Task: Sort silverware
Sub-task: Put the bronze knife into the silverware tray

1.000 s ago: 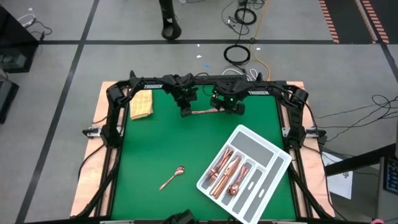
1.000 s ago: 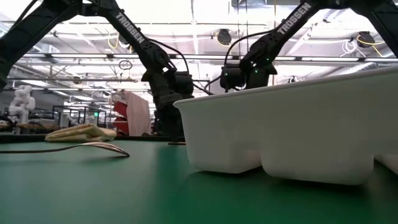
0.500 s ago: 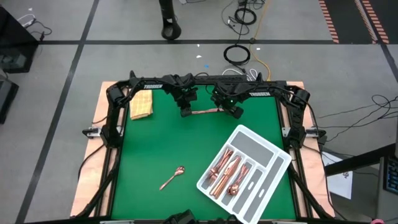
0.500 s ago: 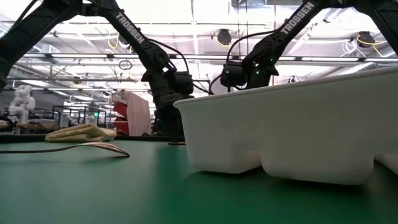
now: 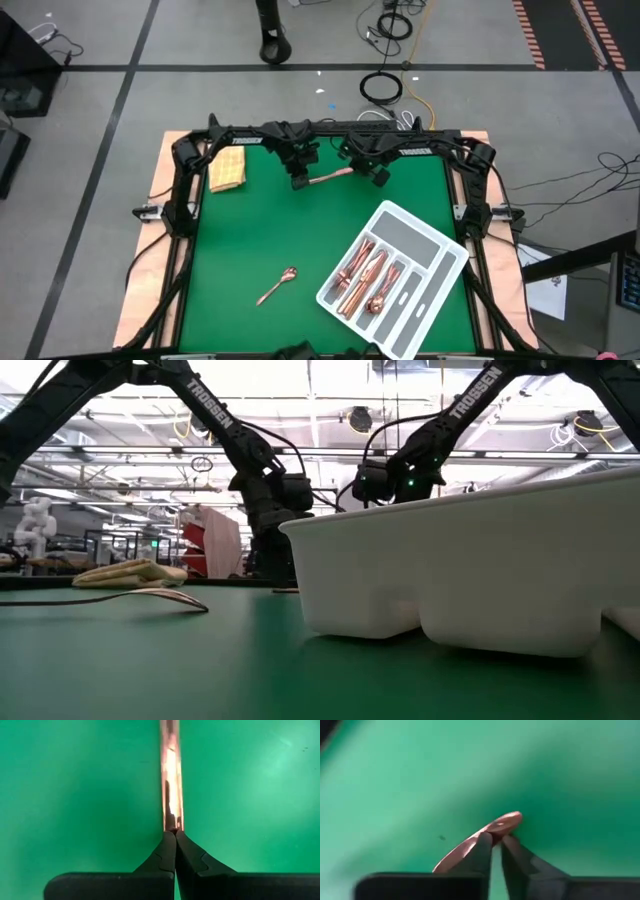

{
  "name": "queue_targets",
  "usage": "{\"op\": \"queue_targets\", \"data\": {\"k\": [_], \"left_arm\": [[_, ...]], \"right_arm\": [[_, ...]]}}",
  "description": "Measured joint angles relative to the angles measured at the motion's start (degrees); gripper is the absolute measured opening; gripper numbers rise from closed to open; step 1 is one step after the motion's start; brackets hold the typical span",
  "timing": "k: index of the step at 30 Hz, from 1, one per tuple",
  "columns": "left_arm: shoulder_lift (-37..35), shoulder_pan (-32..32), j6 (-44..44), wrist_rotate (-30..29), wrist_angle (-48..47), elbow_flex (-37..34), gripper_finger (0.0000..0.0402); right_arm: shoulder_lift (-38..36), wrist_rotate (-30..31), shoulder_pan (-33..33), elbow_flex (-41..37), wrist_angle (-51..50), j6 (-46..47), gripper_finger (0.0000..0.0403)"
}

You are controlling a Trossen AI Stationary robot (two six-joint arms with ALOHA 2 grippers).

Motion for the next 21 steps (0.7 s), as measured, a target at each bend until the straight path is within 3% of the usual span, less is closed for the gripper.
{"op": "queue_targets", "data": {"k": [4,7,21], "left_arm": [[0.0,-1.2,0.0,1.7,0.0,-0.1,0.0],[0.1,-2.0,-1.4,7.2,1.0,-0.5,0.0],[-0.9,-3.5,-4.9,7.0,3.1,-1.1,0.0]], "right_arm": [[0.1,0.5,-0.1,0.0,3.3,-3.8,0.0009],[-0.1,0.2,-0.1,0.0,4.0,-6.5,0.0002],[-8.8,-1.2,1.2,0.0,2.1,-27.6,0.0]]}}
